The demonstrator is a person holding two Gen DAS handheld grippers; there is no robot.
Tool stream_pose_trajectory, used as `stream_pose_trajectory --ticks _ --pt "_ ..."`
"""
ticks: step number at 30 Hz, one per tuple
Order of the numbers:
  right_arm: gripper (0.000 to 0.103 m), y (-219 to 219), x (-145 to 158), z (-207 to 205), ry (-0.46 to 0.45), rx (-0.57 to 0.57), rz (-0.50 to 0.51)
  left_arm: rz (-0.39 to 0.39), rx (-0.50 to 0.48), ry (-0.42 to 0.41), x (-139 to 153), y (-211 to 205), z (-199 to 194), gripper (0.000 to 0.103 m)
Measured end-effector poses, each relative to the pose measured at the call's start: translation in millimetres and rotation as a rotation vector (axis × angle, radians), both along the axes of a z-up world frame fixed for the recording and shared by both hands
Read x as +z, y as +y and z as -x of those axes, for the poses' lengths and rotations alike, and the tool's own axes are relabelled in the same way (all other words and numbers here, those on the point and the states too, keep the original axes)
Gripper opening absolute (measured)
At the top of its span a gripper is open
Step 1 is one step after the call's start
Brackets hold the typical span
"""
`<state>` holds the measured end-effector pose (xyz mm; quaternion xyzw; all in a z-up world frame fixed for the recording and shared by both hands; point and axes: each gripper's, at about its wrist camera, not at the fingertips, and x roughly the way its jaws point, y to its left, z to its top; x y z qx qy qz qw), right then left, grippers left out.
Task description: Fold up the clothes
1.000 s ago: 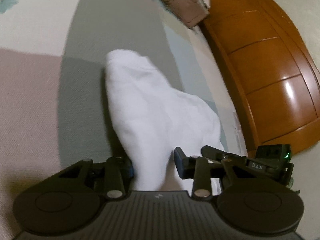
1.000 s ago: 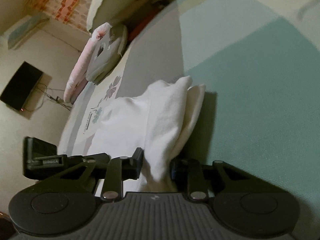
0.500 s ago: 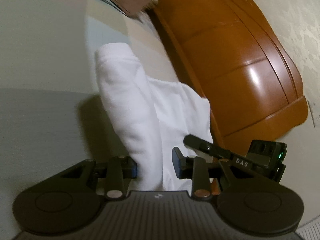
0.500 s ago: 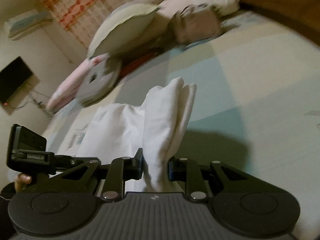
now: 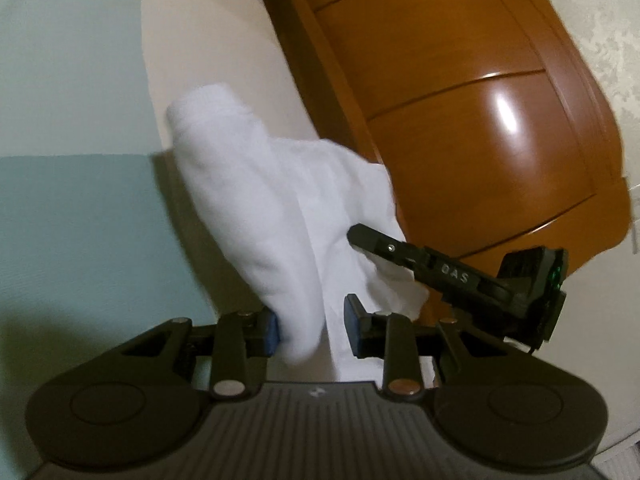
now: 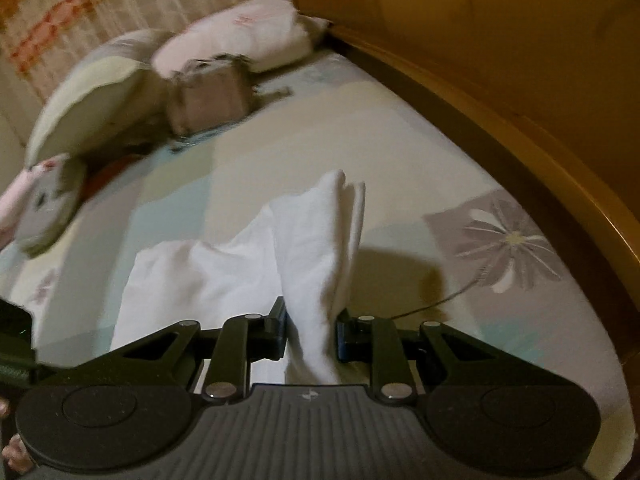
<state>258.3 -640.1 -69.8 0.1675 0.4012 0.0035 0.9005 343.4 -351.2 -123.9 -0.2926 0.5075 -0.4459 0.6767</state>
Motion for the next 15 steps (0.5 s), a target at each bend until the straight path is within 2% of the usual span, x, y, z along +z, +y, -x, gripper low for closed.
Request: stream_pose_trajectory --ticks 4,7,9,12,15 --pt "0.042 -9 -20 -1 0.027 -0.044 0.035 -0.05 -0.022 0.003 -8 2 -4 0.037" --pt "0.042 -11 -6 14 -0.049 -0.112 0.099 -0.072 0.009 -0.025 -5 24 -7 0.056" --pt "0.042 -10 8 30 -0.115 -0.146 0.139 -0.057 0.039 -0.019 -6 37 -11 0.062" --pt "0.042 -1 21 53 -0.206 -0.085 0.087 -0.029 0.075 0.004 -11 46 -20 0.067" --pt "0.042 12 11 66 -0.197 -0.006 0.068 -0.041 0.091 -0.02 -15 29 -29 0.068"
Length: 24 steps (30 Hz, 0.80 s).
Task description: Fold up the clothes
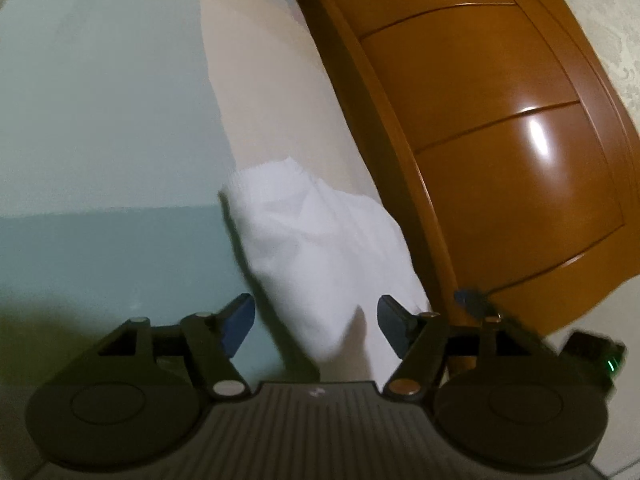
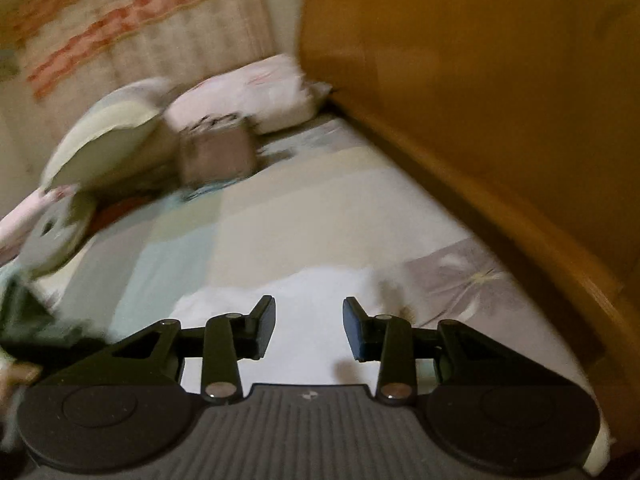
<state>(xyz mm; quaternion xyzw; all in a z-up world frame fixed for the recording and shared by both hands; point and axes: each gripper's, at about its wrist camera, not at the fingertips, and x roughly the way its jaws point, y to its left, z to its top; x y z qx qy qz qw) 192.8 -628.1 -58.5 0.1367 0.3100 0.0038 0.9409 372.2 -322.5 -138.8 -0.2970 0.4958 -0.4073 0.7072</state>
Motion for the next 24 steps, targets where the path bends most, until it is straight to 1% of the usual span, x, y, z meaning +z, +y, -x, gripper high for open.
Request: stream_pose_trajectory --ticks 2,3,4,6,8,9,11,12,13,15,16,18,19,21,23,24 --pt "0.042 1 -22 0 0.066 -0.014 0.036 -0.007 0.01 -0.019 6 -9 -6 0.067" --pt "0.042 -1 -34 0 0.1 -0.031 0.047 -0.018 0.01 -0.054 15 -12 -9 0.066" --pt "0.039 -7 -42 1 0.111 -0.057 0.044 -0.03 0.009 -0.09 24 -14 -11 0.066" --pt "0.039 -12 -44 6 0.077 -0.091 0.028 -0.083 -0.002 -0.202 47 -12 -7 0.068" --pt "0.043 -6 -34 7 0.055 -0.106 0.022 -0.191 -0.012 -0.314 63 -7 3 0.07" --pt "0.047 3 -29 8 0.04 -0.086 0.028 -0.245 -0.018 -0.369 71 -5 9 0.071" --pt "0.052 22 -21 9 0.017 -0.034 0.042 -0.355 -0.044 -0.439 73 2 26 0.073" --pt "0.055 35 -19 9 0.016 0.011 0.055 -0.409 -0.057 -0.473 74 5 34 0.074" --pt "0.06 49 -21 7 0.022 0.058 0.076 -0.446 -0.068 -0.494 73 8 43 0.075" --pt "0.066 72 -38 -2 0.071 0.121 0.153 -0.52 -0.09 -0.534 67 21 66 0.078" --pt "0.069 82 -49 -6 0.086 0.124 0.2 -0.541 -0.095 -0.545 63 26 77 0.08" --pt "0.072 95 -58 -4 0.067 0.103 0.259 -0.587 -0.102 -0.569 59 43 102 0.084" --pt "0.071 97 -52 -2 0.074 0.086 0.256 -0.608 -0.107 -0.58 59 44 106 0.087" --pt "0.072 101 -41 5 0.072 0.06 0.244 -0.639 -0.122 -0.61 61 58 127 0.09" --pt "0.079 107 -38 21 0.043 0.082 0.242 -0.658 -0.121 -0.635 60 69 138 0.095" --pt "0.083 110 -41 28 0.054 0.093 0.254 -0.661 -0.112 -0.632 63 75 142 0.095"
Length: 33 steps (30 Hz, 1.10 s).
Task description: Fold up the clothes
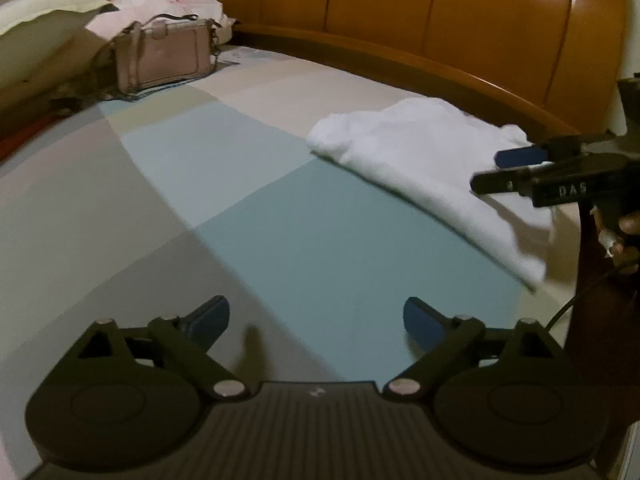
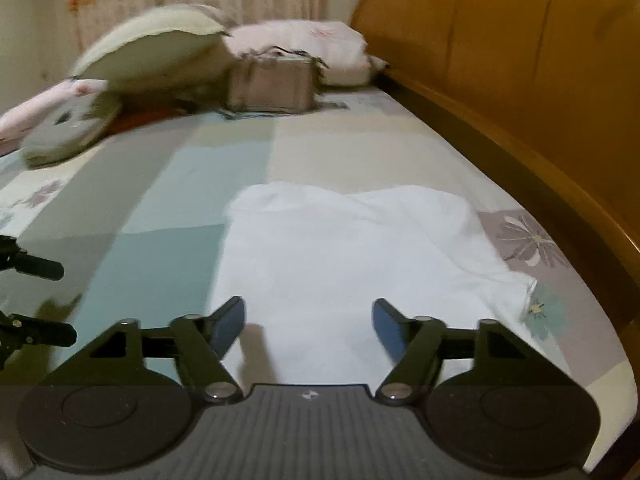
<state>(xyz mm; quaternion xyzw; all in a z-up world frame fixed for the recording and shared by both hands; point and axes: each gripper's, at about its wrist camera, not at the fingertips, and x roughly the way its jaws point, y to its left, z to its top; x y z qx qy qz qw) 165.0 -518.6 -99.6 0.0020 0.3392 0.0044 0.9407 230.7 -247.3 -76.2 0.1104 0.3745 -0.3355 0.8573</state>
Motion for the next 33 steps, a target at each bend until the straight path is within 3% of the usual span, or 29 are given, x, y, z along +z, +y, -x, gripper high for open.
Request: stream_pose_trajectory --ticks 3,7,9,11,16,19,22,23,27,29,31,33 --pt "0.084 5 -10 14 0.067 -0.01 0.035 -0.014 0.027 0.009 1 14 13 0.095" --pt "0.086 -4 -1 49 0.008 -0.09 -0.046 -0.053 0.047 -0.042 2 30 32 0.098" --pt "0.086 -11 -11 55 0.061 -0.135 -0.065 -0.04 0.056 -0.035 2 36 33 0.098" --pt "0.085 -14 -9 60 0.052 -0.136 -0.057 -0.033 0.07 -0.034 1 41 36 0.098" --pt "0.086 -24 24 42 -0.078 -0.129 -0.061 -0.054 0.087 -0.08 1 42 44 0.098" --pt "0.086 -39 23 10 -0.089 -0.151 -0.08 -0.05 0.086 -0.088 2 42 45 0.098" --pt "0.083 -60 -2 -18 -0.001 -0.229 -0.05 -0.054 0.092 -0.098 2 45 45 0.098" --pt "0.083 -66 -8 -18 -0.01 -0.234 -0.065 -0.059 0.09 -0.098 0 47 44 0.099" --pt "0.083 -56 15 -12 -0.054 -0.246 -0.111 -0.09 0.083 -0.077 -9 52 36 0.1" --pt "0.084 -43 22 -17 -0.057 -0.222 -0.042 -0.09 0.095 -0.083 -10 52 33 0.1" --pt "0.085 -40 12 -33 0.009 -0.222 0.026 -0.089 0.104 -0.09 -11 52 32 0.1" --pt "0.087 -45 4 -37 0.033 -0.235 0.028 -0.093 0.107 -0.095 -12 54 32 0.1"
